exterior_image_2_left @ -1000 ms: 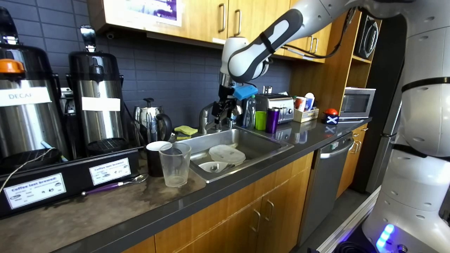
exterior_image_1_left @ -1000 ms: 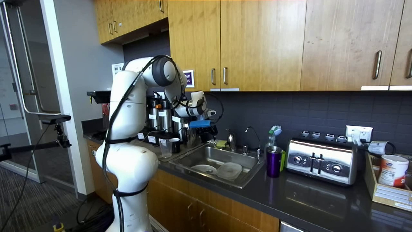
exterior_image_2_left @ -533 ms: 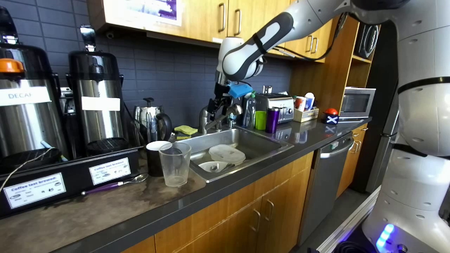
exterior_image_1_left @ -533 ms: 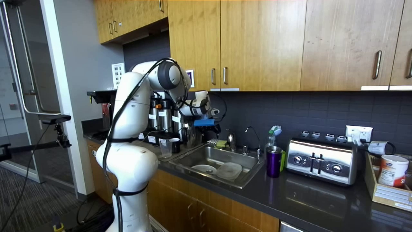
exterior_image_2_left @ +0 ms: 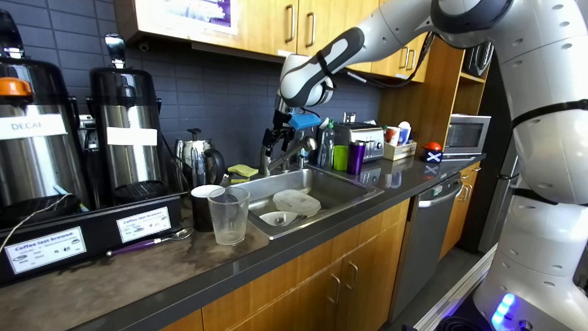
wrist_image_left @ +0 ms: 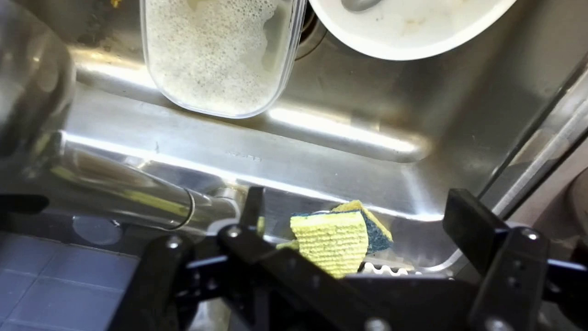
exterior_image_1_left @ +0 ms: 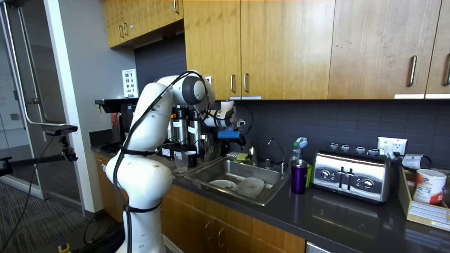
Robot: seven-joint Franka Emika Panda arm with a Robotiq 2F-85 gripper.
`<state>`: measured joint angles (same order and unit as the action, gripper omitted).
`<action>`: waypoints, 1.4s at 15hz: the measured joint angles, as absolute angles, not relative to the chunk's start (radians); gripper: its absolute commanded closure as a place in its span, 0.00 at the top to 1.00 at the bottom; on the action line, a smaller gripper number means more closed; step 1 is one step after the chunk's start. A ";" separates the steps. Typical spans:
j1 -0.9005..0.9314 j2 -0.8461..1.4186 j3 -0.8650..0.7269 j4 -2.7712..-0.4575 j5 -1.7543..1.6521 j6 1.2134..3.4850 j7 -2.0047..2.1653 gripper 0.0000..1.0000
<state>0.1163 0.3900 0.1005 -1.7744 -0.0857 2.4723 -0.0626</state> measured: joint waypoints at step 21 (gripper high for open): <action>0.120 0.708 0.111 -1.408 -0.038 2.390 -0.171 1.00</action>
